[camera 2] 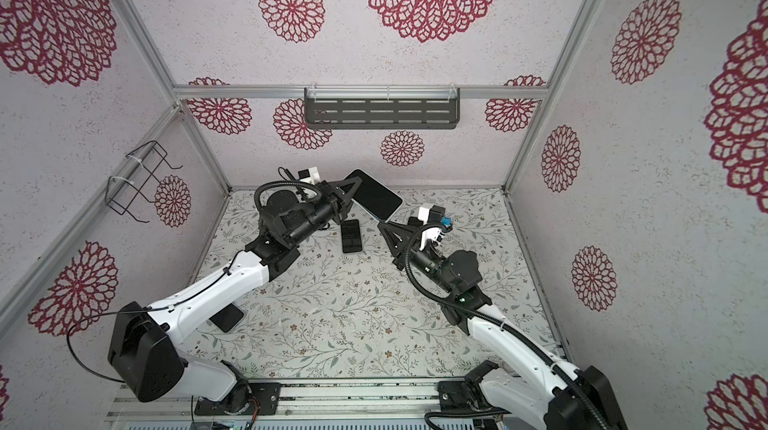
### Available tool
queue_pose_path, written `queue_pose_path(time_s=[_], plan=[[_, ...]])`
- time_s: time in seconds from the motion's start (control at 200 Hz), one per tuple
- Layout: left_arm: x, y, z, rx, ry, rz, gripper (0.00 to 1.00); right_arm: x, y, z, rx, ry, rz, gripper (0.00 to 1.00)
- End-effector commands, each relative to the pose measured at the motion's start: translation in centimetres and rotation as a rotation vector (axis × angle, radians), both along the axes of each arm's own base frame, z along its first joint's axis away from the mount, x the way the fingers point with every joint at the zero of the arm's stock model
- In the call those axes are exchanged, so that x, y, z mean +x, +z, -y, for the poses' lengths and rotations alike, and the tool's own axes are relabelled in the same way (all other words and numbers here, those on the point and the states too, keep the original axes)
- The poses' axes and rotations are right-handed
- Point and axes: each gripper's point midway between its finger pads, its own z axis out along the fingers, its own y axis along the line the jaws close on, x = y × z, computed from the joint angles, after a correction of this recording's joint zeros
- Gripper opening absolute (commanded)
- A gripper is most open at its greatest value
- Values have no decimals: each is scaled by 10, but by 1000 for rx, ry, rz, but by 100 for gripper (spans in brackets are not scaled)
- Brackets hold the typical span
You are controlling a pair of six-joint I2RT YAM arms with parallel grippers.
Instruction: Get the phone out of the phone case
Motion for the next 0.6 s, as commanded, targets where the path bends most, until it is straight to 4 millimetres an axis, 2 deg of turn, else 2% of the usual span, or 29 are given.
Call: queue_pose_path(time_s=[0.0, 0.12, 0.21, 0.35, 0.47, 0.535, 0.595], plan=[[-12, 23, 5, -28, -80, 40, 0, 21, -7, 7, -171, -145, 84, 0], [-13, 29, 5, -13, -99, 55, 0, 29, -12, 17, -194, -224, 76, 0], [-11, 29, -1, 4, -89, 59, 0, 22, -12, 24, -162, -233, 83, 0], [-7, 42, -26, 57, -77, 111, 0, 3, -24, 36, -143, -220, 55, 42], [-11, 60, -47, 208, -92, 222, 0, -12, -25, 44, -131, -166, 14, 71], [-18, 69, -51, 298, -168, 307, 0, -18, -20, 46, -125, -121, -6, 84], [-28, 73, -48, 382, -277, 400, 0, -25, -12, 44, -123, -43, -6, 89]])
